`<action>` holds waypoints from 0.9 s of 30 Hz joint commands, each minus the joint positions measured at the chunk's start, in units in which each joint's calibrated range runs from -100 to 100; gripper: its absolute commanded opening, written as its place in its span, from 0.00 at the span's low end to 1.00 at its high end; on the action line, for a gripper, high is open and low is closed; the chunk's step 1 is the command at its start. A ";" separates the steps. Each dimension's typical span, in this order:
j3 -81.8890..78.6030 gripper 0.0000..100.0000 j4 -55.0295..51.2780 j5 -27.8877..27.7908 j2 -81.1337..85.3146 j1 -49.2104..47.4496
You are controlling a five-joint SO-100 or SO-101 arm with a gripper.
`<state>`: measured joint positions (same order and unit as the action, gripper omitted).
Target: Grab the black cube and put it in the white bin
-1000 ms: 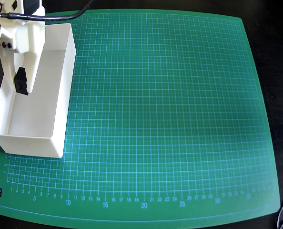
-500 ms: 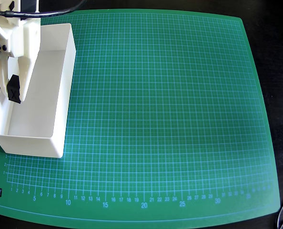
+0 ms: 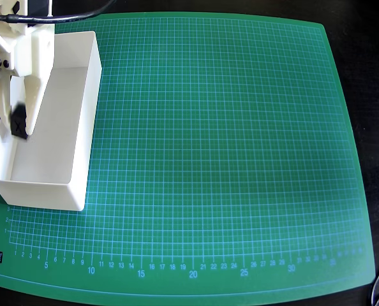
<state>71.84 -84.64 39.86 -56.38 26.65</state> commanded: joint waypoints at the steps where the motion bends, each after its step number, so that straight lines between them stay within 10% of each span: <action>1: 2.09 0.13 0.53 0.35 0.71 0.07; 27: -0.62 0.14 -14.16 0.66 20.66 -2.86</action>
<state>71.84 -98.38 39.91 -41.92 24.81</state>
